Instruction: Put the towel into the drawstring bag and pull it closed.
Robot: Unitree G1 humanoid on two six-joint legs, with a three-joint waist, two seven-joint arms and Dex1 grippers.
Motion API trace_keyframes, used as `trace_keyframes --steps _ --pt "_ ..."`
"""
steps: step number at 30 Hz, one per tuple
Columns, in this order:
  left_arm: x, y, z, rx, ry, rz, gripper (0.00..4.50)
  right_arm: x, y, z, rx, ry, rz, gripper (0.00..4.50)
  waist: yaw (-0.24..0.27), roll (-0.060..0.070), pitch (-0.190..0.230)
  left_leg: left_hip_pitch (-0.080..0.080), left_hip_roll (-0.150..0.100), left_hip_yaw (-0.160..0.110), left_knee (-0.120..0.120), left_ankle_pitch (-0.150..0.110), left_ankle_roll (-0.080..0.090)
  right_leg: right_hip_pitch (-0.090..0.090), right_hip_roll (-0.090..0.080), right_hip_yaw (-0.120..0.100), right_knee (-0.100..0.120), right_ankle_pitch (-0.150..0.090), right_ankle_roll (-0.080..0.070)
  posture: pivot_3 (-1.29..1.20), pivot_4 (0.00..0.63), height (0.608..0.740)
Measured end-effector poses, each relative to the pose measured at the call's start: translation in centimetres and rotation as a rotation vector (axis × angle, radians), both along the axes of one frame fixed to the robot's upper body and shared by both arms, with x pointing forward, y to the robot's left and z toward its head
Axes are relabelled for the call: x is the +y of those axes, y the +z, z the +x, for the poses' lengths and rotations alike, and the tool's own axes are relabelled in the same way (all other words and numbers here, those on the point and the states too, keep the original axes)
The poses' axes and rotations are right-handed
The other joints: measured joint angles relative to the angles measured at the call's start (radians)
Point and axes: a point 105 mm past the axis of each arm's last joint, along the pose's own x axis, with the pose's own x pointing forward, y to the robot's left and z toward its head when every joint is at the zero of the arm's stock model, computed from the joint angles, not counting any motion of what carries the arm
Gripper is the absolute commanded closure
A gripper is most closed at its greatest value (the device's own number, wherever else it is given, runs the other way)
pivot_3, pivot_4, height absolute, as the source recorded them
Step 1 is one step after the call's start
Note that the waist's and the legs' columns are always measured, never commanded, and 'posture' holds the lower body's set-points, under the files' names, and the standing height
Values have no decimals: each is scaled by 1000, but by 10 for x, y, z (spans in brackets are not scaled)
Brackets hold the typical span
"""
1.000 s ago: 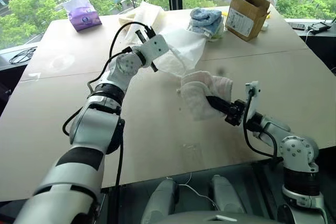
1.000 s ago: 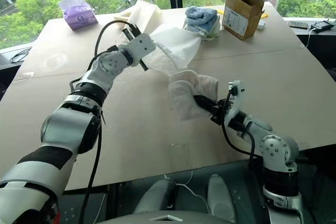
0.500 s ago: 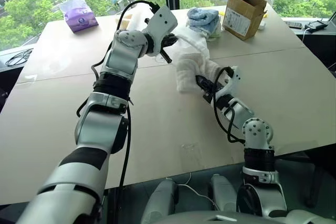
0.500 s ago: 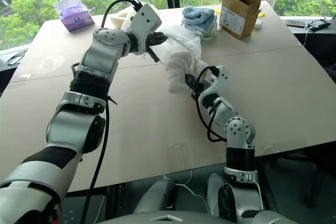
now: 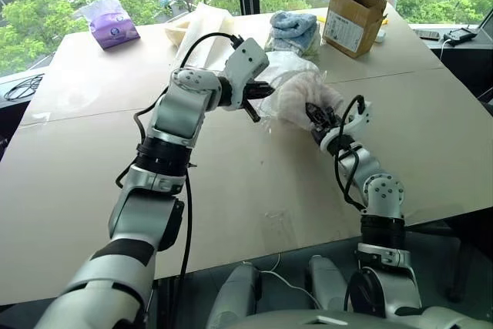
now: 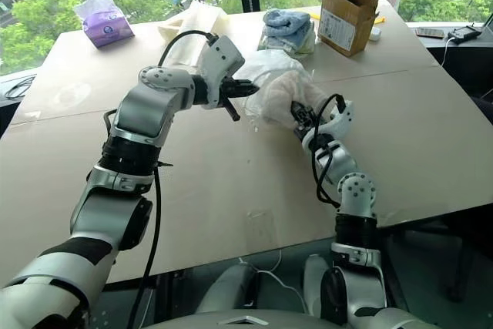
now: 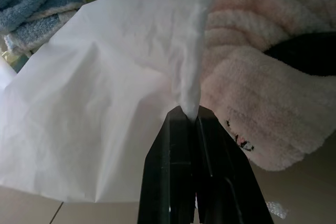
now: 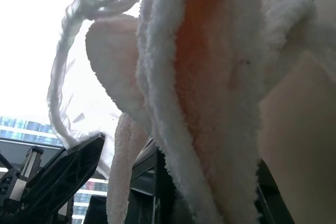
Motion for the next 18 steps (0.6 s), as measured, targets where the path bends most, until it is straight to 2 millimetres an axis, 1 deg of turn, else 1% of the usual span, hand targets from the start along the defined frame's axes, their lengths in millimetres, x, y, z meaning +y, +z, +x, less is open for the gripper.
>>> trace_keyframes --steps 2,4,7,9,13,18 --pt "-10 -1 -6 34 -24 -36 4477 13 -1 -4 8 48 -28 4497 2 0 0 0 0 0 0 0 0 0 0 0 0 0 0 0 150 740" --pt "-15 2 -11 50 -41 -60 4477 19 -1 -6 10 69 -32 4497 2 0 0 0 0 0 0 0 0 0 0 0 0 0 0 0 150 740" --pt "-17 6 -17 59 -62 -77 4477 19 1 -6 15 71 -15 4497 2 0 0 0 0 0 0 0 0 0 0 0 0 0 0 0 150 740" --pt "-17 5 -22 66 -79 -81 4477 16 7 -3 4 56 -3 4497 1 0 0 0 0 0 0 0 0 0 0 0 -1 0 0 0 150 740" --pt "-12 -4 -27 97 -82 -72 4477 6 33 6 -52 12 52 4497 2 0 0 0 0 0 0 0 0 0 1 0 -1 0 0 0 150 740" --pt "-11 -6 -27 103 -82 -71 4477 6 37 6 -61 19 80 4497 4 0 0 0 0 1 0 0 0 0 0 0 -1 0 0 0 150 740"
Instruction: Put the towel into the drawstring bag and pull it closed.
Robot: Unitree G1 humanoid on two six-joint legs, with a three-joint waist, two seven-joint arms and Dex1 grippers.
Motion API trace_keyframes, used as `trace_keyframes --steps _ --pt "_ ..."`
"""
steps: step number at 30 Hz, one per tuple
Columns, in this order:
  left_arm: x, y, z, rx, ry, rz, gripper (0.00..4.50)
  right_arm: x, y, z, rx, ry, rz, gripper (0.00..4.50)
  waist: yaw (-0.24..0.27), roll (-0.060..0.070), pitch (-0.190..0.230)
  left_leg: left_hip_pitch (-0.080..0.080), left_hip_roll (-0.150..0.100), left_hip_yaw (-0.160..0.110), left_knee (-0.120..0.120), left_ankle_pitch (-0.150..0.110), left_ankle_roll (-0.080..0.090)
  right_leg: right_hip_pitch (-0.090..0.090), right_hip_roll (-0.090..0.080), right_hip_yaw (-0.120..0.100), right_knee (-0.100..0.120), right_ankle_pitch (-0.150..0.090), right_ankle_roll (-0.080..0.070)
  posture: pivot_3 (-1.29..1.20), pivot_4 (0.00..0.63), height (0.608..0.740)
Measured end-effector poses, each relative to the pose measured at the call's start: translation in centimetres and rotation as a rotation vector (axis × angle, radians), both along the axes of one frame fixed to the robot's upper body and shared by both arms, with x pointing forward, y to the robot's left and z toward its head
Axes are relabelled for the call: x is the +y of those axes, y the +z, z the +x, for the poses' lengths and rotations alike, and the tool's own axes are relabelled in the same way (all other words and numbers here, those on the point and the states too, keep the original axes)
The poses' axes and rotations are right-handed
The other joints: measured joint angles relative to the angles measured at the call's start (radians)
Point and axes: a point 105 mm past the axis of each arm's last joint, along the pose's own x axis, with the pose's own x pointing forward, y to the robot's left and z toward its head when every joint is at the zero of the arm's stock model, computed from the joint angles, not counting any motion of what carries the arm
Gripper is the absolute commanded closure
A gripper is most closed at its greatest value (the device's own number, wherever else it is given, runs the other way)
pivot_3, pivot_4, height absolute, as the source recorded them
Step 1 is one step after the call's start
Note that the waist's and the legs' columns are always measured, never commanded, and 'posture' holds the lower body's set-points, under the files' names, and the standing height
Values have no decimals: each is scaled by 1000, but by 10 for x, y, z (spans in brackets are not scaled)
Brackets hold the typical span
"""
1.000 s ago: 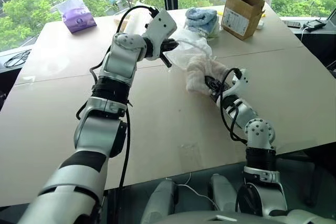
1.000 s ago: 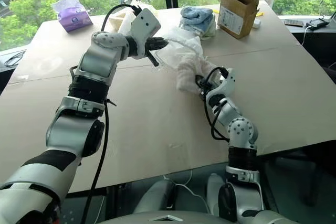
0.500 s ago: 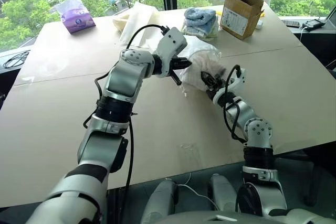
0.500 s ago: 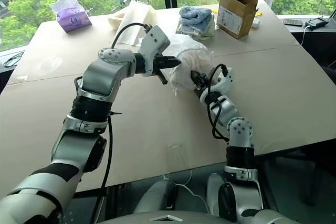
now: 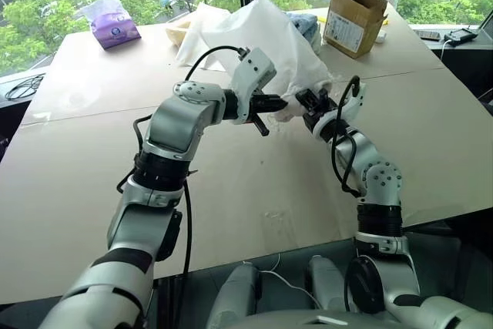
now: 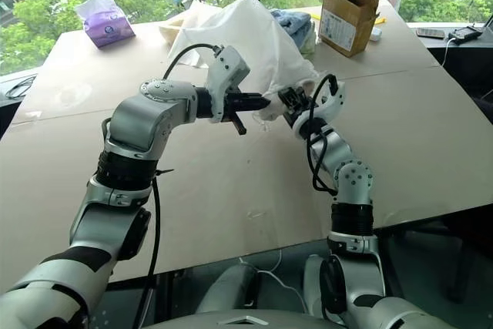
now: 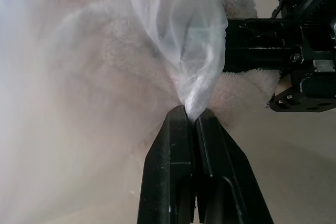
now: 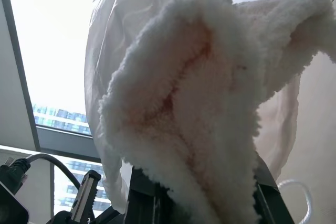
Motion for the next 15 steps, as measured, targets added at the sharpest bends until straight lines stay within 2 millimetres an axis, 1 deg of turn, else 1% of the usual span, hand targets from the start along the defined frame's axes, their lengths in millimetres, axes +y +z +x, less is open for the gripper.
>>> trace_keyframes --steps 2,3,6,8,11,12,13,15 --pt "-1 -1 -2 18 -11 -12 4477 -5 0 3 4 -32 3 4497 1 0 0 0 0 0 0 0 0 0 0 0 0 0 0 0 150 740" --pt "-2 -1 -2 32 -14 -18 4477 -2 1 2 -9 -20 -11 4497 -1 0 0 0 0 0 0 0 0 0 0 0 0 0 0 0 150 740" --pt "0 -3 -5 62 -25 -26 4477 16 4 -6 -66 69 -71 4497 -4 0 0 0 1 1 -1 0 0 0 1 1 0 0 0 0 150 740" --pt "1 -2 -6 65 -30 -27 4477 17 5 -8 -77 84 -88 4497 -1 0 0 0 1 1 -1 0 0 0 1 0 0 0 0 0 150 740" --pt "2 -1 -5 62 -29 -31 4477 13 1 -4 -33 70 -51 4497 3 1 0 0 1 1 0 0 0 0 1 1 -1 0 0 0 150 740" --pt "3 -1 -4 60 -28 -31 4477 15 1 -6 -38 91 -62 4497 3 1 0 0 1 1 0 0 0 0 1 1 -1 0 0 0 150 740" --pt "5 -1 -5 63 -37 -30 4477 15 2 -11 -72 128 -101 4497 3 1 0 0 1 1 0 0 0 0 1 1 -1 0 0 0 150 740" --pt "5 1 -5 55 -46 -32 4477 14 4 -13 -106 136 -133 4497 3 1 0 0 1 0 -1 0 0 0 1 0 -1 0 0 0 150 740"
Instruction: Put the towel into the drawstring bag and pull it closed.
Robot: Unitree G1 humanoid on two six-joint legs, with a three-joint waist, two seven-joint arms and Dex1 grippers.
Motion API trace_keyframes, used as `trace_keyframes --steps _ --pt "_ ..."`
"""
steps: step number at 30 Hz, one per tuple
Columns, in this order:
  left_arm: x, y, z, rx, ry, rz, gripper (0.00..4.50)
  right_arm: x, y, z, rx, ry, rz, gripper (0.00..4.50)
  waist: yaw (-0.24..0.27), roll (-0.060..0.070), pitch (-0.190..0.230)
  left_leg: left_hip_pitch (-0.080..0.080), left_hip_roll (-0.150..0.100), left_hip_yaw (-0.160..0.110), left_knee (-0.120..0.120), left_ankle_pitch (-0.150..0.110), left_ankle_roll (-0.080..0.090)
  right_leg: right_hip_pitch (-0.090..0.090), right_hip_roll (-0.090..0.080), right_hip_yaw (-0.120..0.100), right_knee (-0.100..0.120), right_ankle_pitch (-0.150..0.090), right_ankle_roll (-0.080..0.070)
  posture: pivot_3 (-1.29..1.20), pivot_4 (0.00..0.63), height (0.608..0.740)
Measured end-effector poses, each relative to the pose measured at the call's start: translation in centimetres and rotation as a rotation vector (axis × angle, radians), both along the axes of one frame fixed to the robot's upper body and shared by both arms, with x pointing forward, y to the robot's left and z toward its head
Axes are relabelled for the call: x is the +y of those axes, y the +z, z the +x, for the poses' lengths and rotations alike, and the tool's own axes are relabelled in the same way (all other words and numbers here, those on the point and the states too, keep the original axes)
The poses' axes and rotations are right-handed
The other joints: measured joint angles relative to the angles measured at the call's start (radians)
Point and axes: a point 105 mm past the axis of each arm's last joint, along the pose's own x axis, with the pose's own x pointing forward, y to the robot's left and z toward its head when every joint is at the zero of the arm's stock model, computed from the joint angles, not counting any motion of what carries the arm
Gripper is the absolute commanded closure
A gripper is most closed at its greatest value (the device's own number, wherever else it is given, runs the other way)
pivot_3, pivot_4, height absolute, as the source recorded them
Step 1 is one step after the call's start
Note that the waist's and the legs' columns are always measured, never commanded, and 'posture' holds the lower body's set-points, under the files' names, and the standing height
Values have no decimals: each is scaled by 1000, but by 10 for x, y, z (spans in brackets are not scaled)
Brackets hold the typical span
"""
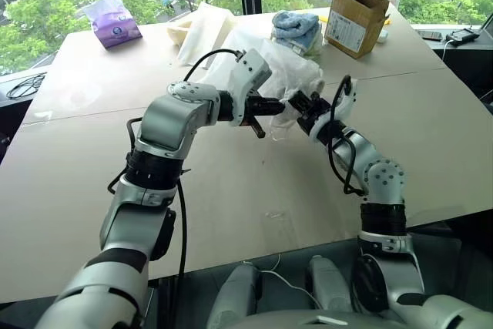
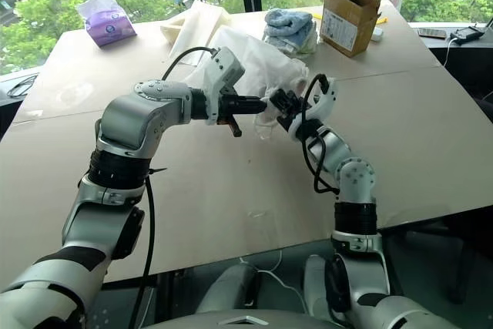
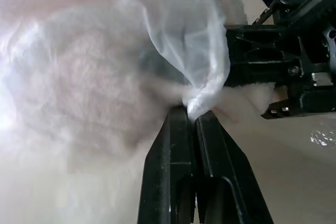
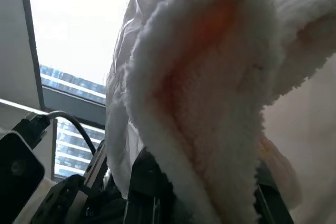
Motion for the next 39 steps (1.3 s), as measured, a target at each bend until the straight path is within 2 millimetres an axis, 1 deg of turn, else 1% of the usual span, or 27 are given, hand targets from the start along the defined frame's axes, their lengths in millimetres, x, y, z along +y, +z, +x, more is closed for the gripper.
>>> trace_keyframes --steps 2,3,4,5,7,8,10,13,14,16,17,18,20,21,23,24,26,28,30,32,33,34,35,36,37,38,39 --pt "-2 5 3 -45 -4 -7 4477 -2 0 11 21 -66 2 4497 -4 0 0 1 0 1 0 0 0 0 0 1 0 0 0 0 150 740" --pt "-4 9 4 -69 -9 -14 4477 -4 -3 14 23 -77 -25 4497 -2 0 0 1 0 1 0 0 0 0 0 1 1 0 0 0 150 740" --pt "-6 15 5 -101 -15 -25 4477 -1 -8 9 -13 -28 -92 4497 0 0 0 0 0 1 0 0 0 0 0 1 0 0 0 0 150 740" --pt "-2 20 6 -125 -6 -36 4477 4 -15 3 -33 34 -154 4497 0 0 0 0 0 1 0 0 0 0 0 1 0 0 0 0 150 740" --pt "0 23 7 -151 -5 -42 4477 14 -23 -4 -40 89 -186 4497 -5 0 0 0 0 1 -1 0 0 0 0 1 -1 0 0 0 150 740" --pt "-1 24 7 -158 -13 -44 4477 16 -27 -2 -20 82 -181 4497 -7 0 0 0 1 2 -1 0 0 0 0 2 0 0 0 0 150 740" --pt "-4 28 5 -176 -42 -56 4477 13 -30 11 25 25 -162 4497 -3 0 0 1 1 1 -1 0 0 0 0 1 0 0 0 0 150 740" --pt "2 33 5 -183 -35 -74 4477 15 -22 5 -49 82 -181 4497 0 0 0 0 0 1 0 0 0 0 0 1 -1 0 0 0 150 740" --pt "3 34 4 -183 -37 -74 4477 14 -19 9 -50 56 -162 4497 -1 0 0 0 0 1 0 0 0 0 0 1 -1 0 0 0 150 740" --pt "-1 35 0 -176 -68 -83 4477 9 -18 22 -9 -21 -117 4497 -2 0 0 0 0 1 0 0 0 0 0 1 0 0 0 0 150 740" --pt "-3 35 -3 -171 -82 -85 4477 8 -17 25 -10 -30 -114 4497 -1 0 0 0 0 1 -1 0 0 0 0 1 0 0 0 0 150 740" --pt "-3 35 -5 -168 -87 -85 4477 9 -16 22 -23 -10 -118 4497 -1 0 0 0 0 0 -1 0 0 0 0 1 -1 0 0 0 150 740" --pt "1 31 -8 -145 -90 -79 4477 15 -13 10 -81 64 -139 4497 -4 0 0 0 0 0 -1 0 0 0 0 1 -1 0 0 0 150 740" --pt "3 25 -10 -124 -94 -78 4477 18 -13 11 -71 56 -121 4497 -9 0 0 0 0 1 -2 0 0 0 0 2 -1 0 0 0 150 740" --pt "1 19 -13 -101 -111 -81 4477 13 -13 17 -54 15 -101 4497 -7 0 0 1 1 0 -1 0 0 0 0 1 -1 0 0 0 150 740" --pt "0 18 -14 -94 -115 -83 4477 12 -12 16 -65 23 -110 4497 -3 0 0 0 0 0 -1 0 0 0 0 1 -1 0 0 0 150 740" --pt "-1 18 -15 -85 -123 -93 4477 18 -10 8 -107 87 -151 4497 -2 0 0 0 0 0 -1 0 0 0 0 1 -1 0 0 0 150 740" --pt "-4 18 -17 -63 -136 -109 4477 25 -10 3 -138 94 -182 4497 -3 0 0 0 0 0 -1 0 0 0 0 1 -1 0 0 0 150 740" --pt "-10 18 -21 -44 -163 -133 4477 25 -11 4 -136 90 -186 4497 -2 0 0 0 0 0 -1 0 0 0 0 1 -1 0 0 0 150 740" --pt "-11 18 -23 -23 -173 -150 4477 25 -10 -2 -168 132 -205 4497 -1 0 0 0 0 0 -1 0 0 0 0 1 -1 0 0 0 150 740" --pt "-10 19 -23 -17 -173 -156 4477 23 -8 -1 -172 120 -192 4497 -2 0 0 0 0 0 -1 0 0 0 0 1 -1 0 0 0 150 740" --pt "-10 19 -24 -12 -174 -164 4477 18 -5 5 -145 65 -128 4497 -4 0 0 1 0 0 -1 0 0 0 0 1 0 0 0 0 150 740" --pt "-11 19 -24 -9 -175 -170 4477 10 -1 16 -105 -6 -55 4497 -5 1 0 1 1 0 -1 0 -1 0 0 1 0 0 0 0 150 740" --pt "-12 20 -24 -5 -178 -180 4477 4 1 22 -83 -43 -20 4497 -2 1 0 1 0 0 -1 1 -1 0 0 1 0 0 0 0 150 740" --pt "-10 21 -23 0 -166 -189 4477 -10 6 29 -72 -99 26 4497 2 1 0 1 0 -1 -1 1 -1 0 0 0 0 0 0 0 150 740" --pt "-7 23 -22 -1 -149 -200 4477 -12 7 28 -77 -98 33 4497 1 1 0 1 0 -1 -1 1 -1 0 0 0 -1 0 0 0 150 740" --pt "-6 25 -22 4 -146 -216 4477 -8 7 21 -114 -62 -9 4497 -1 1 0 0 0 -1 -2 1 -1 0 0 0 -2 0 0 0 150 740"
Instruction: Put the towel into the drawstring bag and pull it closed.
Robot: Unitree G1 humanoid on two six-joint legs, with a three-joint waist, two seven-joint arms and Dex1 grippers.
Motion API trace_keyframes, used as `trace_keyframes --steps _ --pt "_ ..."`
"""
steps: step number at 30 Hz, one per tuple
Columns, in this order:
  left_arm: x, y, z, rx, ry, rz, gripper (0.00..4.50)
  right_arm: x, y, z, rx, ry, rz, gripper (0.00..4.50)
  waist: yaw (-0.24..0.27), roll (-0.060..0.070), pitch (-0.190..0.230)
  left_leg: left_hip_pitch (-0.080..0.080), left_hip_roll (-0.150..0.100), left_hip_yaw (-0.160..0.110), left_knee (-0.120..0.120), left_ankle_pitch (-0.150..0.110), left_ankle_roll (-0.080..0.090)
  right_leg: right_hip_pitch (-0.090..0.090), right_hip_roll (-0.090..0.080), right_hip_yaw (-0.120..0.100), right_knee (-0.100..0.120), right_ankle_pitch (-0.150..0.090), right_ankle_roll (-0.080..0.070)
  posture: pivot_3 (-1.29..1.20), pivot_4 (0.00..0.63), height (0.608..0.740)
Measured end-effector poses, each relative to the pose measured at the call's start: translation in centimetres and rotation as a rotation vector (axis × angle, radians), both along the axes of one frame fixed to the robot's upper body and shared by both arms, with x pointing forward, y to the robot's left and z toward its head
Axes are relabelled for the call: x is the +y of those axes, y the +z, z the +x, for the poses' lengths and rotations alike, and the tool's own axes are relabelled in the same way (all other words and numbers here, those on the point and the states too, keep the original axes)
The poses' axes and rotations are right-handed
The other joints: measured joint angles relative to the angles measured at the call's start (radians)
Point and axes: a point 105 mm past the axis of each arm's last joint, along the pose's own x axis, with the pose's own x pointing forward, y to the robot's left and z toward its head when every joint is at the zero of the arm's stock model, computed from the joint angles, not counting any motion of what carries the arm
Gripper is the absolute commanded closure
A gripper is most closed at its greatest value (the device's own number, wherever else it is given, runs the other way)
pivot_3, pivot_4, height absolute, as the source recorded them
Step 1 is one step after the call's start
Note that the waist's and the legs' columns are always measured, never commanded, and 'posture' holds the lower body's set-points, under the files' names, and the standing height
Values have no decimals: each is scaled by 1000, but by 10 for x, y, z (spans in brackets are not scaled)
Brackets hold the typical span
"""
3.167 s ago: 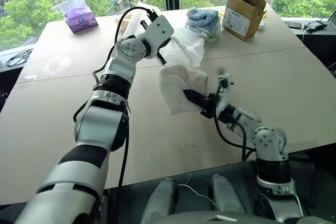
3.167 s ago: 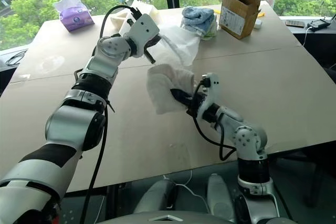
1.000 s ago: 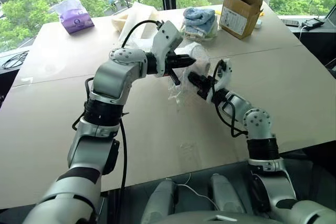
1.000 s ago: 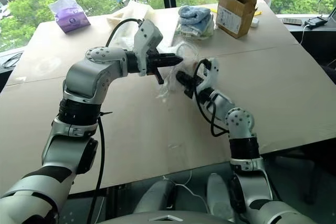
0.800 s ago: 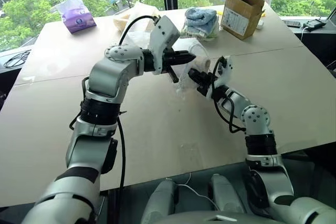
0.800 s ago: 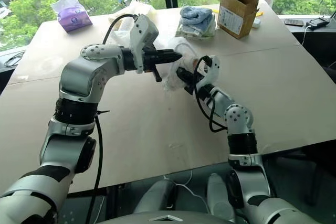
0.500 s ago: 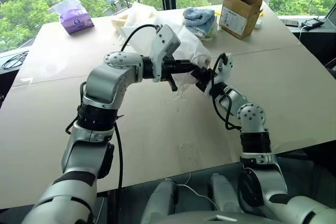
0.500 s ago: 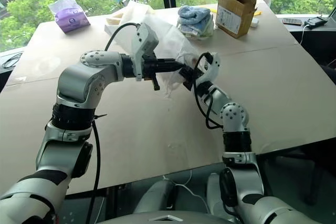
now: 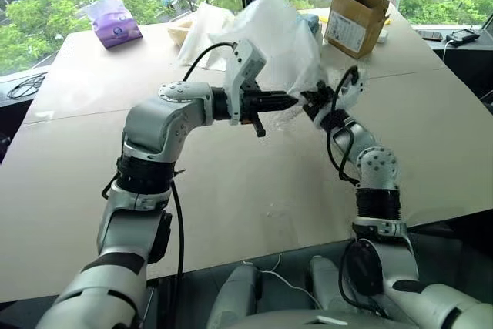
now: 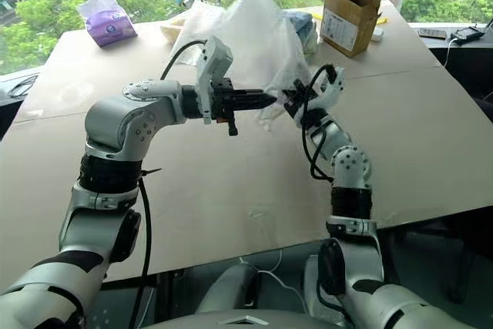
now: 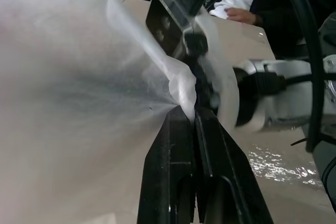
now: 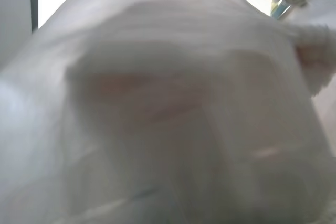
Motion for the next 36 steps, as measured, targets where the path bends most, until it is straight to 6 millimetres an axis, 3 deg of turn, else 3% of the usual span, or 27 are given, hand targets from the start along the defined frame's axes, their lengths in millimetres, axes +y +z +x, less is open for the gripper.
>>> trace_keyframes --steps 1,3,6,7,12,15,18,21,26,27,34,36 --pt "0 1 0 13 -1 -18 4477 12 -4 -13 -42 77 -62 4497 -4 0 0 0 0 0 0 0 0 0 0 0 0 0 0 0 150 740" --pt "-1 2 -1 24 -4 -34 4477 23 -9 -18 -31 112 -62 4497 -11 0 0 0 0 1 -1 0 0 0 0 1 0 0 0 0 150 740" --pt "-6 2 -3 51 -22 -58 4477 3 -11 0 45 -13 7 4497 0 0 0 0 0 0 1 0 0 0 0 0 1 0 0 0 150 740" --pt "-3 3 -2 54 -8 -58 4477 2 -10 -2 2 -4 -57 4497 2 1 0 0 0 0 1 0 0 0 0 0 1 0 0 0 150 740" --pt "-8 1 -3 61 -16 -61 4477 31 -15 -18 -30 115 -128 4497 -6 1 0 1 1 0 0 0 0 0 1 1 2 0 0 0 150 740" --pt "-5 1 -2 59 -4 -57 4477 40 -24 -39 -101 253 -256 4497 -1 0 0 0 0 0 1 0 0 0 1 1 0 0 0 0 150 740" --pt "-9 -1 -3 62 -15 -59 4477 31 -31 -16 27 126 -180 4497 2 1 0 1 0 0 1 0 0 0 1 1 1 0 0 0 150 740" --pt "-6 -3 -3 66 -7 -54 4477 26 -34 -20 -26 155 -274 4497 4 0 0 0 0 0 1 0 0 0 1 0 0 0 0 0 150 740" --pt "-10 -5 -5 64 -22 -39 4477 18 -37 -7 23 83 -252 4497 -1 1 0 0 0 0 0 0 0 0 1 1 0 0 0 0 150 740" --pt "-8 -6 -5 63 -17 -37 4500 18 -37 -9 5 99 -280 3441 -1 1 0 0 0 0 0 0 0 0 1 1 -1 0 0 0 150 740" --pt "-6 -6 -3 30 1 -19 4500 10 -37 -3 21 31 -261 53 -1 1 0 0 0 0 0 0 0 0 1 1 -1 0 0 0 150 740" --pt "-3 -7 -1 4 15 2 4500 8 -37 -3 25 24 -257 53 -1 1 0 0 0 0 0 0 0 0 1 1 -1 0 0 0 150 740"
